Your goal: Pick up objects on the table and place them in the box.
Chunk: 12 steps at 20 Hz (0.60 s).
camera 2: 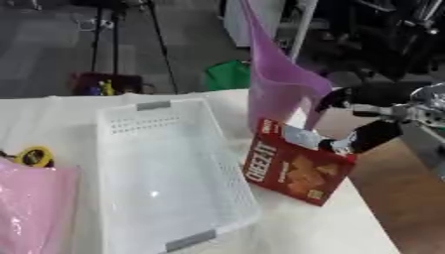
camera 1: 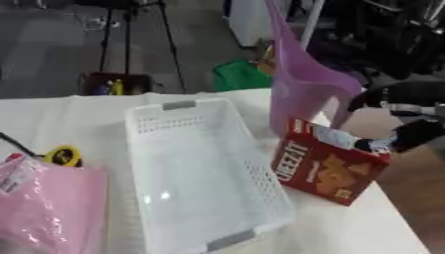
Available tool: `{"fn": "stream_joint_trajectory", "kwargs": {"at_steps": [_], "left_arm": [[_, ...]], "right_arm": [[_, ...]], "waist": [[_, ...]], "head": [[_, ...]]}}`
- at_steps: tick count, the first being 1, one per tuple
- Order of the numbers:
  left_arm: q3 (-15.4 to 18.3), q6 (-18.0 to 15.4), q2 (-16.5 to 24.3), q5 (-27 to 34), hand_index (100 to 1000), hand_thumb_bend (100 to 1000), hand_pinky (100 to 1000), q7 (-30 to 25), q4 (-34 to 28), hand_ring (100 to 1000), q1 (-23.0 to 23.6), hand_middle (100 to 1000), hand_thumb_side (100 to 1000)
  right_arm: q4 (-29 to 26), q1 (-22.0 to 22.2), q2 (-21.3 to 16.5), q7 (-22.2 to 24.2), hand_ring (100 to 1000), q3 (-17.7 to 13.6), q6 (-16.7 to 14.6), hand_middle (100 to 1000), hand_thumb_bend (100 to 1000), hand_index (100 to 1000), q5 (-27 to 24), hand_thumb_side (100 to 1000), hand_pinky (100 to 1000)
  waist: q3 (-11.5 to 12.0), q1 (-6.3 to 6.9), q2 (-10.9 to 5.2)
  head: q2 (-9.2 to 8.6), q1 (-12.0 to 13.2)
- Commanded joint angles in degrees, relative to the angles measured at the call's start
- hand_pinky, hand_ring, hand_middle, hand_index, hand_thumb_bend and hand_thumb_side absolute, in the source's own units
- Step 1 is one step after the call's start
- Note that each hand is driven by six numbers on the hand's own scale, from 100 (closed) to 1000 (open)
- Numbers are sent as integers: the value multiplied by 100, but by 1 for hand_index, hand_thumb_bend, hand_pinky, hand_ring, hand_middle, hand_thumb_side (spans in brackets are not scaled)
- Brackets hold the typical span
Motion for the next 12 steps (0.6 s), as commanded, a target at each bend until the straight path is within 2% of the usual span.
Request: {"fn": "stream_joint_trajectory", "kwargs": {"at_steps": [1, 8, 12], "left_arm": [[38, -23, 103, 23, 955, 100, 830, 23, -67, 871, -46, 892, 975], [40, -23, 112, 71, 954, 100, 830, 69, -67, 871, -44, 892, 973], [44, -23, 110, 90, 954, 100, 830, 91, -67, 871, -36, 892, 975]], "right_arm": [[119, -172, -142, 234, 1000, 51, 118, 931, 398, 962, -66, 839, 961], [236, -441, 71, 706, 1000, 265, 298, 930, 403, 962, -119, 810, 951], [373, -665, 249, 770, 1000, 337, 386, 929, 408, 961, -2, 820, 946]], "waist": [[3, 2, -118], [-12, 5, -97], [-25, 33, -90]], "head": [[-39, -36], [49, 4], [59, 28]]}}
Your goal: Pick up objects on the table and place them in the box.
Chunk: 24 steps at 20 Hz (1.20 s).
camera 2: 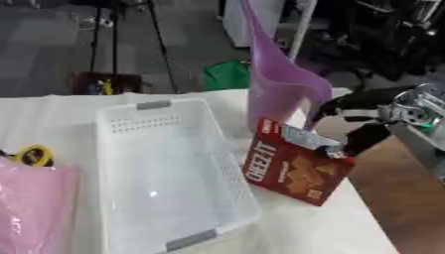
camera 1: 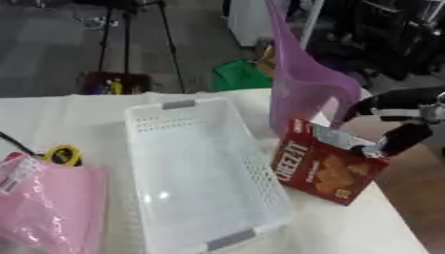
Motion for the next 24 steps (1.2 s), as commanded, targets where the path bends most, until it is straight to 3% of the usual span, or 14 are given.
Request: {"fn": "stream_joint_trajectory", "kwargs": {"at_steps": [1, 24], "left_arm": [[49, -4, 109, 36, 954, 100, 830, 44, -67, 871, -36, 892, 975], [31, -14, 113, 106, 954, 100, 829, 71, -67, 870, -47, 892, 977]], "right_arm": [[121, -178, -36, 51, 1000, -10, 44, 930, 411, 961, 73, 806, 947], [878, -825, 728, 776, 1000, 278, -93, 909, 422, 950, 96, 691, 953]], "waist": [[-13, 32, -87], [-4, 59, -21]], "head": [[43, 11], [-41, -24]]}}
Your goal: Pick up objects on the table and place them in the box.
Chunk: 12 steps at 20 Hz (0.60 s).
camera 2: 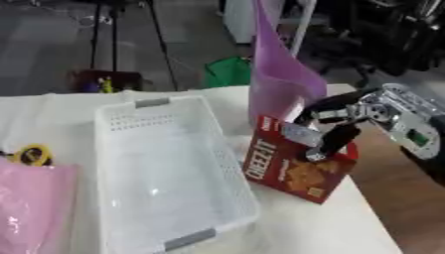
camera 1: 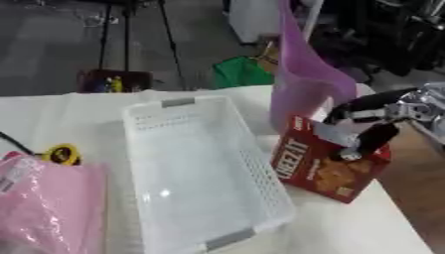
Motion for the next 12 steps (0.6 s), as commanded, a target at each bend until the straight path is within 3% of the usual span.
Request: {"fn": "stream_joint_trajectory", "kwargs": {"at_steps": [1, 8, 9, 12], "left_arm": [[32, -11, 113, 33, 954, 100, 829, 25, -67, 870, -73, 891, 977], [26, -5, 126, 39, 954, 100, 827, 26, -67, 870, -84, 891, 977], [24, -6, 127, 39, 954, 100, 826, 22, -67, 870, -86, 891, 977], [27, -5, 122, 34, 954, 100, 825, 19, -67, 871, -90, 891, 977]], "right_arm": [[117, -121, -73, 75, 1000, -36, -43, 894, 419, 945, 21, 671, 953], [140, -166, -11, 184, 1000, -7, -92, 837, 377, 911, -9, 636, 941], [133, -168, -11, 182, 1000, -6, -87, 782, 342, 872, -11, 608, 927], [99, -171, -31, 67, 987, -34, -28, 742, 304, 844, 6, 585, 918]], "waist": [[5, 13, -80], [2, 5, -70], [0, 5, -71], [-8, 3, -83]], "head": [[-34, -18], [-23, -10], [-22, -9], [-26, -1]]}}
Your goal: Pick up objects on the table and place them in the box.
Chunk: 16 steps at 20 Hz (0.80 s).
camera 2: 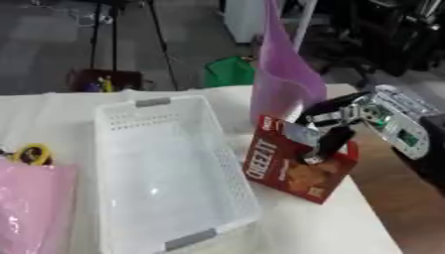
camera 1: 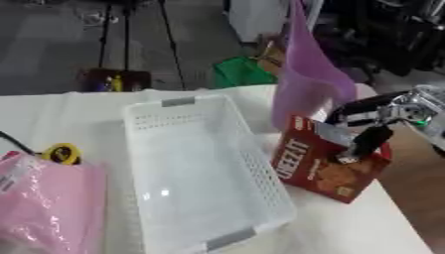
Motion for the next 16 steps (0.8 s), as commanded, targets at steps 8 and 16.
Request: {"fn": "stream_joint_trajectory", "kwargs": {"at_steps": [8, 16], "left_arm": [[26, -11, 111, 20, 954, 100, 825, 4, -67, 871, -97, 891, 979], [35, -13, 103, 59, 953, 100, 823, -3, -67, 869, -114, 891, 979]], "right_arm": [[-135, -82, -212, -459, 927, -106, 116, 568, 267, 709, -25, 546, 895], [-94, -60, -225, -530, 872, -119, 139, 464, 235, 573, -195, 514, 876]], "waist": [[-31, 12, -132], [-21, 28, -156]], "head": [[-40, 0], [-51, 16]]}}
